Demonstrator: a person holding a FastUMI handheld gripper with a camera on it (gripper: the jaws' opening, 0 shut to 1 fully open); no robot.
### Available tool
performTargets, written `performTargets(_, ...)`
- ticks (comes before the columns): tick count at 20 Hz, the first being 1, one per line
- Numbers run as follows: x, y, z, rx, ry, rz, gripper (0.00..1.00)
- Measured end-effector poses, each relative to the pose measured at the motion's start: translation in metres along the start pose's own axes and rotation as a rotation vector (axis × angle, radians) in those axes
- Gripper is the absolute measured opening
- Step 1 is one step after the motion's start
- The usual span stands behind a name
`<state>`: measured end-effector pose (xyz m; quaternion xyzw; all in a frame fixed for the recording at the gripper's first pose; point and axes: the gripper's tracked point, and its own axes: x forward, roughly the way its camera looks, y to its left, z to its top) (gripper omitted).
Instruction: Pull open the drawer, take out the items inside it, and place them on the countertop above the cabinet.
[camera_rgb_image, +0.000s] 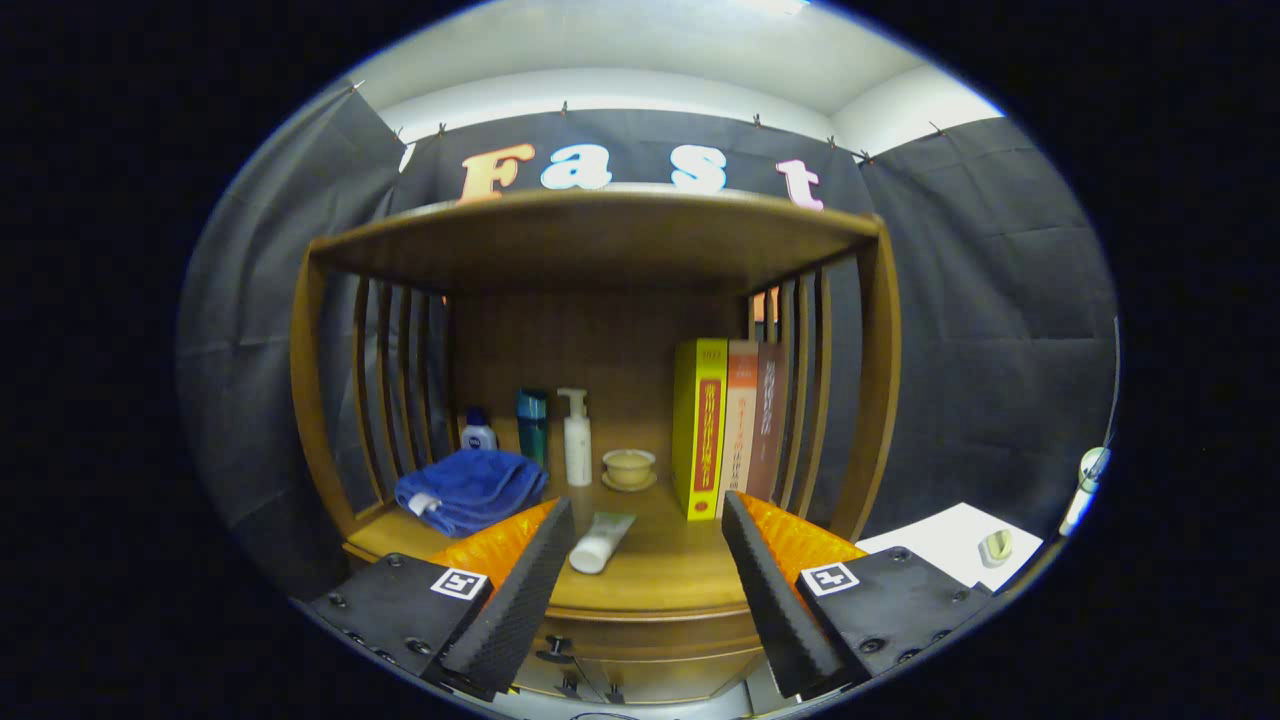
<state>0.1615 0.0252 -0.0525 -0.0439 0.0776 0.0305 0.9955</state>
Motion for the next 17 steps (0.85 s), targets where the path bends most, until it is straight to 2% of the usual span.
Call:
performTargets(8, -0.039, -0.023, 0.09, 0.017, -0.042, 0.038, 0.98)
performTargets(17, -0.044, -0.019, 0.095, -0.001, -0.04, 0.075, 0.98)
